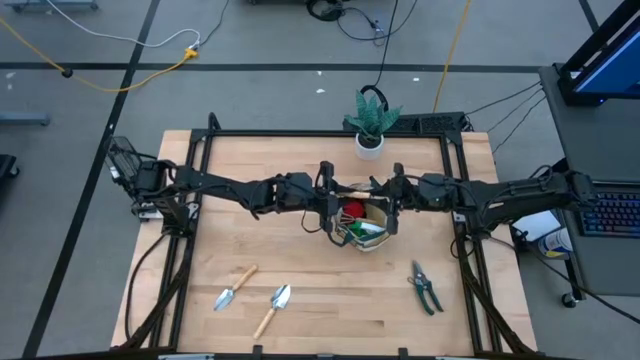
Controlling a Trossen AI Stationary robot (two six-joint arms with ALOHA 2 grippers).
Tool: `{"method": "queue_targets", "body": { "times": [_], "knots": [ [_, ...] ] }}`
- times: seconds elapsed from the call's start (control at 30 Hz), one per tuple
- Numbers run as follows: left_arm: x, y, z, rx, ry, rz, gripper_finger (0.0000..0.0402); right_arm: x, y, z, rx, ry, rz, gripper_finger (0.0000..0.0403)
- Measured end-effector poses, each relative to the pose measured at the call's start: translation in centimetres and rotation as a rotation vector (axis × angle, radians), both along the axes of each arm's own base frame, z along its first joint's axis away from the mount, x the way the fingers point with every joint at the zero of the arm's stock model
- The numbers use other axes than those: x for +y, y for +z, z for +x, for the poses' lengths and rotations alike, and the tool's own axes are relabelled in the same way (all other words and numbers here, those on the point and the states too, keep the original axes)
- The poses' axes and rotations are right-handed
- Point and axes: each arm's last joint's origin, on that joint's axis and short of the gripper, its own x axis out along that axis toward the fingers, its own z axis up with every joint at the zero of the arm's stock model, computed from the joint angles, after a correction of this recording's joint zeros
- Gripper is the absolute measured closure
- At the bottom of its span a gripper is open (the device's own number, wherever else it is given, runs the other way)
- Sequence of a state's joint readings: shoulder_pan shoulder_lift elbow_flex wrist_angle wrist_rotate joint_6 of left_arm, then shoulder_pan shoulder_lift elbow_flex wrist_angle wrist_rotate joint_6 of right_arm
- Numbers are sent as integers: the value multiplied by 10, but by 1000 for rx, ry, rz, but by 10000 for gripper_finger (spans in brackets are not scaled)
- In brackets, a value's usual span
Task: Pick & Place Garden tools in Gardening bag
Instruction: Put the brown hand rake into the gardening bag
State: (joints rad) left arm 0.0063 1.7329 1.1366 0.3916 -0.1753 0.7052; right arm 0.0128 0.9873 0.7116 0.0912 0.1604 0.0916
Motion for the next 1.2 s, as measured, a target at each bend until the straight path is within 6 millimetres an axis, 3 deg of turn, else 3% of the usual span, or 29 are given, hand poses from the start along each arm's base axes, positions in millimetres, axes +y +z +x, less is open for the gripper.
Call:
{"method": "queue_targets", "body": {
  "times": [0.6, 0.7, 1.0, 1.2],
  "knots": [
    [-5, -2, 0, 6, -13, -86, 311, 0, -6, -3, 68, -26, 45, 343],
    [-6, -4, 0, 17, -9, -96, 284, 0, -9, -3, 90, -37, 43, 343],
    [-8, -4, -1, 24, 32, -36, 151, 0, -10, -6, 109, -45, 66, 343],
    [-13, -5, -3, 39, 194, -3, 129, -1, -3, -27, 128, -54, 91, 341]
  ]
}}
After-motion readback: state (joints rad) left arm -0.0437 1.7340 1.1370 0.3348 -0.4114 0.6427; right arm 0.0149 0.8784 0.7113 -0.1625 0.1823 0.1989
